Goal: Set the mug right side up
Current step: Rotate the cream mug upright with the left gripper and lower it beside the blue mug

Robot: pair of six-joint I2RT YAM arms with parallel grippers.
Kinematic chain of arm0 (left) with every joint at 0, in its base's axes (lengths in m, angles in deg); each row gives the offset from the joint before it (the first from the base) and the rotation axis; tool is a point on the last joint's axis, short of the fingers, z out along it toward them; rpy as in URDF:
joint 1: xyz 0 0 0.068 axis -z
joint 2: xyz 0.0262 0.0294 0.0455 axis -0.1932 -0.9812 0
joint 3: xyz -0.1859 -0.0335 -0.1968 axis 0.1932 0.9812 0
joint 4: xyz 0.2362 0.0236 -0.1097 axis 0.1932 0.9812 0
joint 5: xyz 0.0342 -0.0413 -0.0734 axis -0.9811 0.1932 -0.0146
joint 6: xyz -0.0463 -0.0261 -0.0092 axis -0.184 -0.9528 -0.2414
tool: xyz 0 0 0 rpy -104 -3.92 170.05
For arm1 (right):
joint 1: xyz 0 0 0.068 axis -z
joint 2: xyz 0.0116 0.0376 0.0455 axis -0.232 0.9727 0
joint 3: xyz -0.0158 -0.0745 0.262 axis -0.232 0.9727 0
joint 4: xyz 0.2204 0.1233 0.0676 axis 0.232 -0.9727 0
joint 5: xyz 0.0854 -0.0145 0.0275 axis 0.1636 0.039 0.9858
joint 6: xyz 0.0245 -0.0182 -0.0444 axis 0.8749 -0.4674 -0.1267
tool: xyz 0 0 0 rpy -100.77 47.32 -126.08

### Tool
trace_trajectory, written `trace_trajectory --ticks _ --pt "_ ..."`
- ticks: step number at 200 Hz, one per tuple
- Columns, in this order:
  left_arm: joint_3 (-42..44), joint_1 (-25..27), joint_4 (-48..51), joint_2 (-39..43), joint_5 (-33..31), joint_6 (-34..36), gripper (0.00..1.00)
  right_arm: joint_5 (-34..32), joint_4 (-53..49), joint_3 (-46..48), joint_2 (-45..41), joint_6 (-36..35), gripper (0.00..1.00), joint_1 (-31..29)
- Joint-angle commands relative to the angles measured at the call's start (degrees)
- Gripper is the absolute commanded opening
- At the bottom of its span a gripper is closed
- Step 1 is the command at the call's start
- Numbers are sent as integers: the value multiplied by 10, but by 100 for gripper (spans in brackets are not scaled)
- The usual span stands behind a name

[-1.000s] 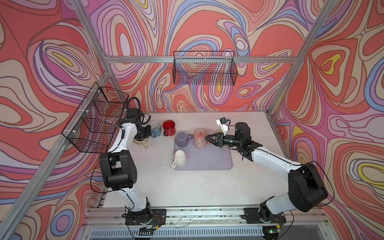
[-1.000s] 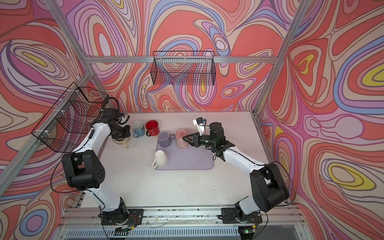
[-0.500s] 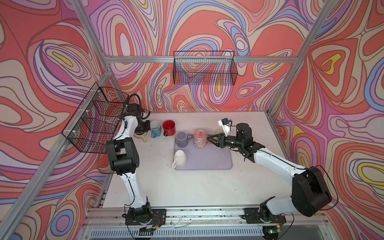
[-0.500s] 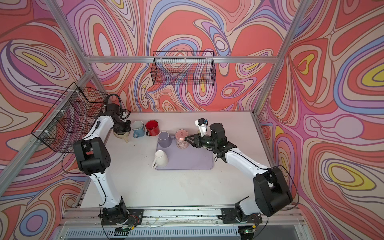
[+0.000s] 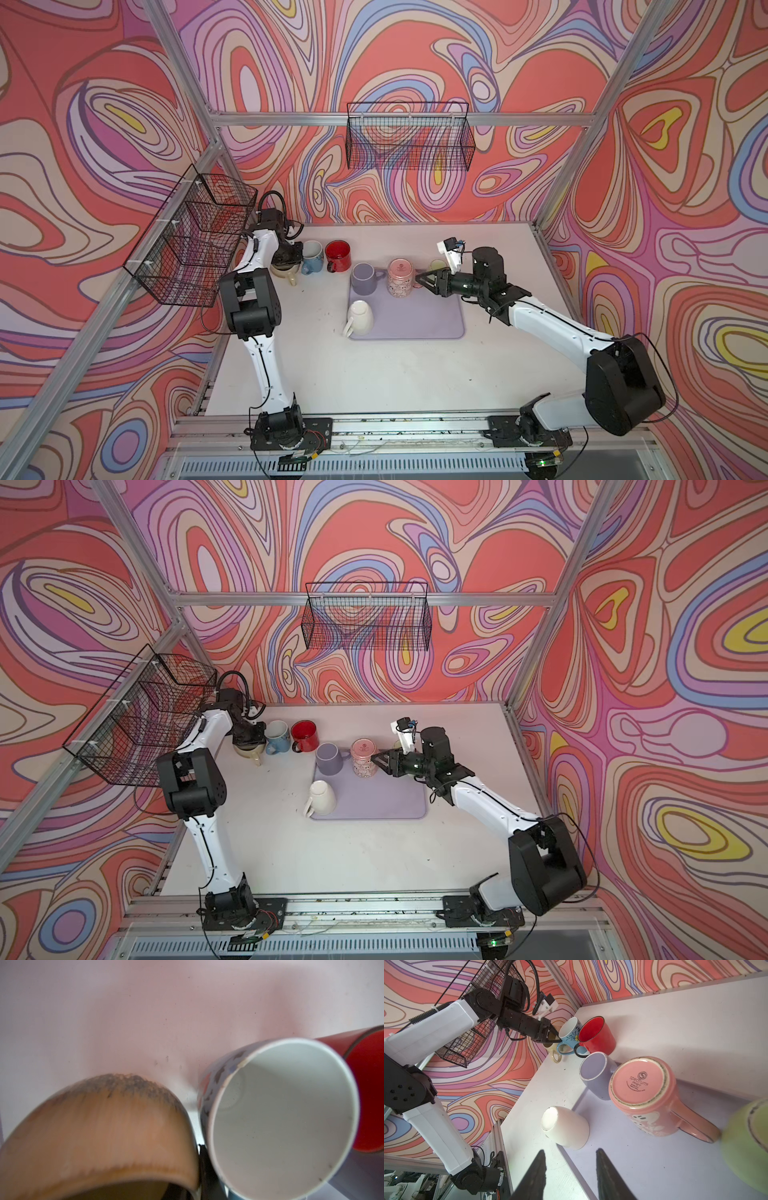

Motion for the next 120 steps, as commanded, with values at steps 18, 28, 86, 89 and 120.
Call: trace_trajectory --ticks 18,28,86,89,120 --pt "-30 -6 4 -10 10 15 4 -9 -6 -4 -6 -6 41 0" --pt "-29 -7 3 -12 9 16 7 -9 -7 -4 -6 -5 41 1" --pt "-33 -10 0 -14 8 16 17 -16 -16 -3 -6 -7 41 0" --pt "-34 -11 0 -14 9 17 18 -16 -16 -3 -7 -8 41 1" --pt "-34 -12 3 -15 9 20 21 -20 -19 -2 -7 -8 41 0"
